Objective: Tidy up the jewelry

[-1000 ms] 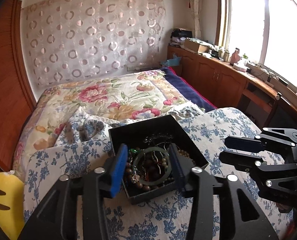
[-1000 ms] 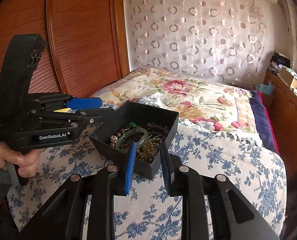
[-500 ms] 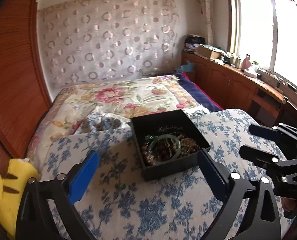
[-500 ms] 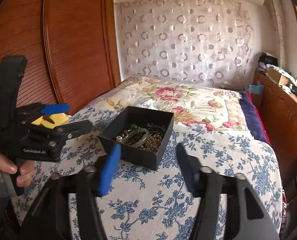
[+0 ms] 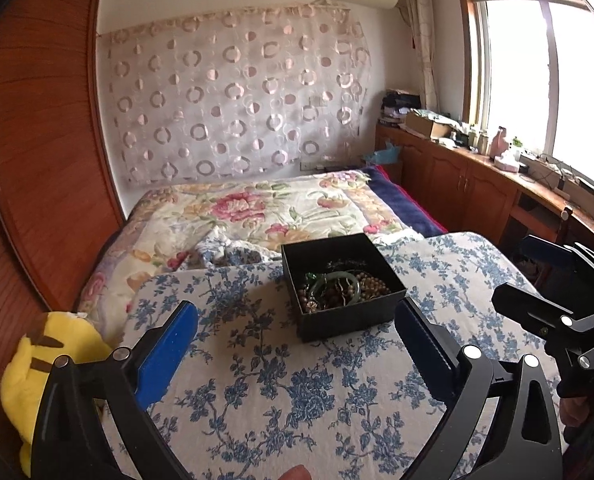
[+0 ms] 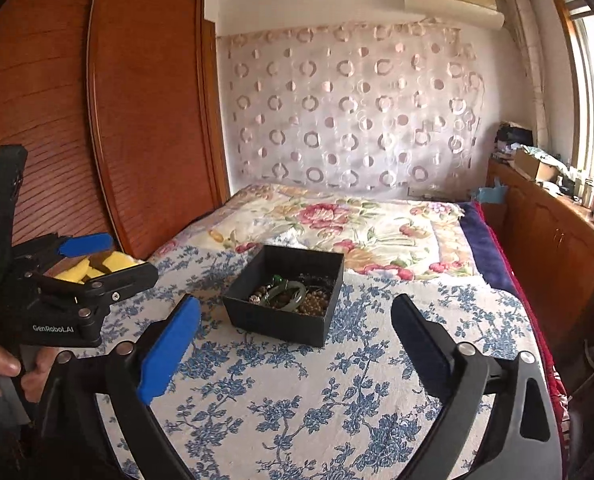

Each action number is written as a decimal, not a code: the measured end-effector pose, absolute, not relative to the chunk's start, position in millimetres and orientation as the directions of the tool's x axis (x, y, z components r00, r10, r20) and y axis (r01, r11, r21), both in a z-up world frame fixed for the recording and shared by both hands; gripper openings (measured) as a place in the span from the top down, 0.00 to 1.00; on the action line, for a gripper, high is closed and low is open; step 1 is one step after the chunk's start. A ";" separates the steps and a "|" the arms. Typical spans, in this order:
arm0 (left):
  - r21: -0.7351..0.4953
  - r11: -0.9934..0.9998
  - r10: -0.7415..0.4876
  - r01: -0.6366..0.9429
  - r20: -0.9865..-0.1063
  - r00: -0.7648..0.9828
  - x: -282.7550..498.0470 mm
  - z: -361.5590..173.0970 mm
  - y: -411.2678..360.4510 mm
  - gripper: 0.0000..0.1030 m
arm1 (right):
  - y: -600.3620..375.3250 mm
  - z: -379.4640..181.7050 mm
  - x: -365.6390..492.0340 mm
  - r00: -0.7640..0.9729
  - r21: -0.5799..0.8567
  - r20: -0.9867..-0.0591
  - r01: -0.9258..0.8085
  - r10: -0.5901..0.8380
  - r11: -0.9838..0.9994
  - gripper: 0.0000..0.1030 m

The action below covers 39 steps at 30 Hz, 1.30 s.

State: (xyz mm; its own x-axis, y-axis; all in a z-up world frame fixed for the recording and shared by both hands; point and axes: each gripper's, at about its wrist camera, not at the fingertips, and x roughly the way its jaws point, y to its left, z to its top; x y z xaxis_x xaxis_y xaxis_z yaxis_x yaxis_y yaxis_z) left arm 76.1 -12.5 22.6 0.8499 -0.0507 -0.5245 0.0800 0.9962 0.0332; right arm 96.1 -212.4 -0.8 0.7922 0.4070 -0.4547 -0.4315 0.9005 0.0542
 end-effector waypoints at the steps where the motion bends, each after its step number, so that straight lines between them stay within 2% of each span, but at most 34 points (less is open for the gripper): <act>1: 0.032 0.996 -0.050 0.077 -0.520 0.853 72.5 25.1 -12.7 0.08 | -214.1 1.9 92.2 0.801 0.052 -0.446 -0.422 0.399 0.905 0.03; 10: 0.026 0.999 -0.022 0.039 -0.487 0.873 40.0 40.9 -11.6 0.08 | -236.4 18.9 68.0 0.863 0.047 -0.391 -0.329 0.320 0.943 0.03; 39: 0.030 0.999 -0.017 0.035 -0.474 0.880 23.3 40.9 -15.3 0.08 | -244.6 9.3 60.1 0.860 0.080 -0.397 -0.314 0.319 0.946 0.03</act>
